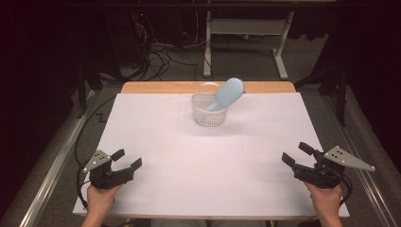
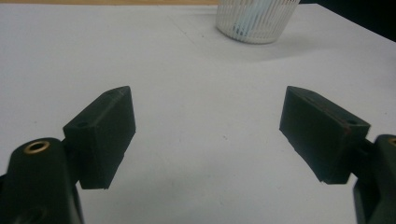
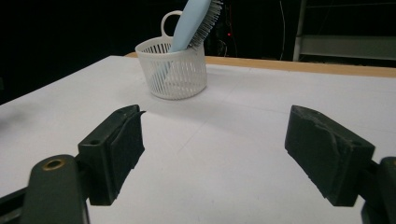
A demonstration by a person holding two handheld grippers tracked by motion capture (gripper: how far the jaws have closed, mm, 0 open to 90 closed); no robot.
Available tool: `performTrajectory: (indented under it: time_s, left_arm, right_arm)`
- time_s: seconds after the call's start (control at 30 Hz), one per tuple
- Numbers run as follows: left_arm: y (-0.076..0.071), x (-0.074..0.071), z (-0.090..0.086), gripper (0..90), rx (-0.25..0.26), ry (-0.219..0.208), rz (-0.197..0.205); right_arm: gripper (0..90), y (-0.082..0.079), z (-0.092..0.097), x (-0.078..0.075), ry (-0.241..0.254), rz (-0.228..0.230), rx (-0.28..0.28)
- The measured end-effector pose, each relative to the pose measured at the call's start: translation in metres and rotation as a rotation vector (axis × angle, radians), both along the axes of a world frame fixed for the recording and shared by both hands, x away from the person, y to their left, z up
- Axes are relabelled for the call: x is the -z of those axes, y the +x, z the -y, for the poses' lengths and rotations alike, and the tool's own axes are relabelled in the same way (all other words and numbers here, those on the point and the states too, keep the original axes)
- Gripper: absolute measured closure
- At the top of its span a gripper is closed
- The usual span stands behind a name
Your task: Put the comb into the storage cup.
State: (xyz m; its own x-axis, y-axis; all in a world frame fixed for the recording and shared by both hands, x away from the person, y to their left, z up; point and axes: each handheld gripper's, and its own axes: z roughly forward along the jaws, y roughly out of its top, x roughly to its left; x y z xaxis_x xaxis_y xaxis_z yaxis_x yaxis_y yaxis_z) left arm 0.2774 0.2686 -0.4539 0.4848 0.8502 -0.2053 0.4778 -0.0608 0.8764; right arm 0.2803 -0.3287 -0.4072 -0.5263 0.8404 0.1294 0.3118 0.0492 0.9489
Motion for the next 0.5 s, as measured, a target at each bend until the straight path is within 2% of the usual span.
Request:
performTrajectory:
  time_s: [0.5]
  left_arm:
    - [0.0000, -0.0001, -0.0001, 17.8, 0.000, 0.000, 0.001]
  right_arm:
    - [20.2, 0.0003, -0.0006, 0.0093, -0.015, -0.013, 0.008]
